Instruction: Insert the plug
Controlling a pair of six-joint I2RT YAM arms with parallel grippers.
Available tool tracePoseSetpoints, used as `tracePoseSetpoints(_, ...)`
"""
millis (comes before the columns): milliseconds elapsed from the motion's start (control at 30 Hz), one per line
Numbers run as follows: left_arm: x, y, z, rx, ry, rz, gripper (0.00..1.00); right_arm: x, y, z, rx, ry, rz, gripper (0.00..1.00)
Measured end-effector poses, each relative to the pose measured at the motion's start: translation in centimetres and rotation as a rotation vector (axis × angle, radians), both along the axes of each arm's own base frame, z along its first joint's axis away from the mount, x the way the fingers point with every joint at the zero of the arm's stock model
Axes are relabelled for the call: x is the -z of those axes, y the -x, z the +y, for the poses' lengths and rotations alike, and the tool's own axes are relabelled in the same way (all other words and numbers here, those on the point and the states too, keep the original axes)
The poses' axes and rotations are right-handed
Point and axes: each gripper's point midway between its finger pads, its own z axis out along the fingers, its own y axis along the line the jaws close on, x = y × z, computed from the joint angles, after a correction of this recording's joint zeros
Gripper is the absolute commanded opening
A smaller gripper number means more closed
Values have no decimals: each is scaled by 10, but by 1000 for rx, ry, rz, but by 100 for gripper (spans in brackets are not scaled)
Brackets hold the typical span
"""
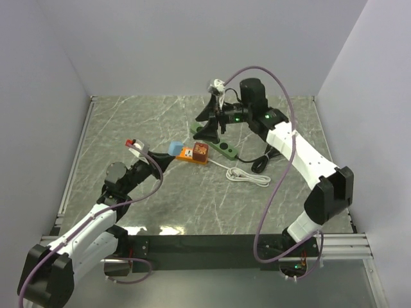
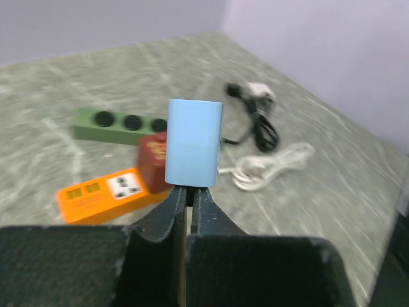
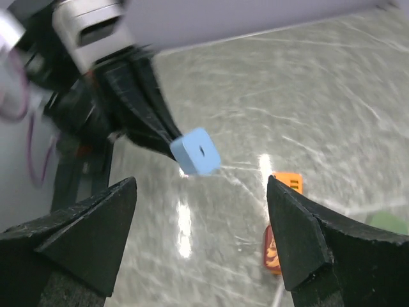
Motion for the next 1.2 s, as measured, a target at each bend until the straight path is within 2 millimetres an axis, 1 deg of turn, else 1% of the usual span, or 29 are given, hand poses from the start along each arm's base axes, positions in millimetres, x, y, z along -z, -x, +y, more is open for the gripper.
tracePoseSetpoints(67,0,10,-10,86,-14,-17,1,-9,12,6,-124,21,-67,87)
tracePoseSetpoints(167,1,22,-20,177,-27,-28,1,-6,23,12,-261,54,-105,85)
tracePoseSetpoints(267,0,29,-26,237,-31,-39,1,17,30,17,-351,98,-77,84)
tracePoseSetpoints(400,0,35,-31,284,-33,-48,1,60,39,22,-408,172,25,83)
tracePoseSetpoints(500,1,37,-33,303,-34,-47,1,79,47,26,-440,206,74,82)
tracePoseSetpoints(600,0,38,-34,310,-33,-55,1,81,55,31,-463,213,81,80)
tracePoseSetpoints(733,0,38,-34,314,-33,-56,1,80,64,38,-488,211,74,71)
tracePoseSetpoints(767,0,38,-35,314,-34,-56,1,80,66,40,-493,210,72,69)
tracePoseSetpoints(800,0,38,-35,314,-34,-56,1,80,67,41,-496,209,70,62)
tracePoseSetpoints(867,1,38,-35,316,-36,-53,1,79,70,44,-503,206,66,54)
tracePoseSetpoints(900,2,38,-35,316,-37,-51,1,79,70,45,-504,206,66,42)
tracePoseSetpoints(967,2,40,-36,325,-37,-53,1,79,67,47,-495,210,51,27)
tracePoseSetpoints(1000,1,40,-37,326,-36,-54,1,79,67,47,-494,209,55,13)
tracePoseSetpoints(1067,1,39,-37,323,-35,-57,1,78,66,48,-488,206,56,2)
tracePoseSetpoints(1100,1,39,-36,321,-35,-57,1,78,64,49,-483,205,53,0)
tracePoseSetpoints(1200,1,36,-35,301,-37,-54,24,79,62,50,-467,209,56,0)
